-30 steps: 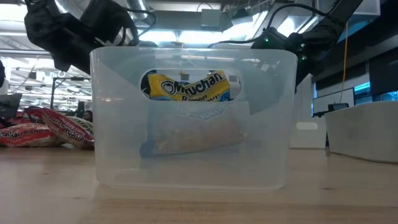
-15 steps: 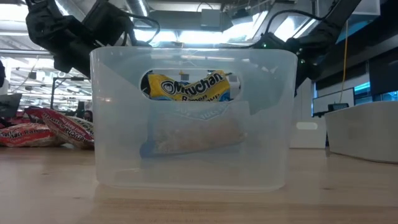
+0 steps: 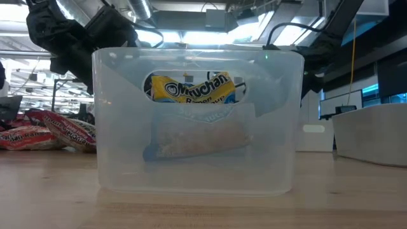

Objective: Sort Maruchan noodles
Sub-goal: Put the bottom blue noodle pack into the transparent bin

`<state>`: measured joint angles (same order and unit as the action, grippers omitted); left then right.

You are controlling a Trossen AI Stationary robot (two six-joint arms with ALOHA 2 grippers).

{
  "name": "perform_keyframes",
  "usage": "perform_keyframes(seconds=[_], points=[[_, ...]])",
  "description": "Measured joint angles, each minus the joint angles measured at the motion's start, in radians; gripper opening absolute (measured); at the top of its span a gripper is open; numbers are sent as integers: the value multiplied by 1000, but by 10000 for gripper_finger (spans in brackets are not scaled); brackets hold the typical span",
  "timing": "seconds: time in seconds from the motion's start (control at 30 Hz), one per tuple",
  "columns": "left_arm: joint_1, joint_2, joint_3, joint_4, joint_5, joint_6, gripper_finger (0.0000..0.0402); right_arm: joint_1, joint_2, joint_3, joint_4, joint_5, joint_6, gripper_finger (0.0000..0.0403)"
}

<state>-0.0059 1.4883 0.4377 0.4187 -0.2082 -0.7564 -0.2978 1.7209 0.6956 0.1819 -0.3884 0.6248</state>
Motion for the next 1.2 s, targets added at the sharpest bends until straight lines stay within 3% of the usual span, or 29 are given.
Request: perform_keyframes(seconds=[0.23,0.4,0.53,0.7,1.2], points=[[0,15,-1,13,-17,-23,119,-4,28,0,61,10,15,292],[0,91,1,87,-14,-28,119,-5,108,1,213,-42,65,292],[1,161,2,165,-22,-22,119,-3,134,1,286,-27,83,292],[2,196,1,231,-22,-17,119,-2,138,1,300,-23,99,292],[2,197,3,227,-59,-3,119,63,147,0,350,44,97,292]])
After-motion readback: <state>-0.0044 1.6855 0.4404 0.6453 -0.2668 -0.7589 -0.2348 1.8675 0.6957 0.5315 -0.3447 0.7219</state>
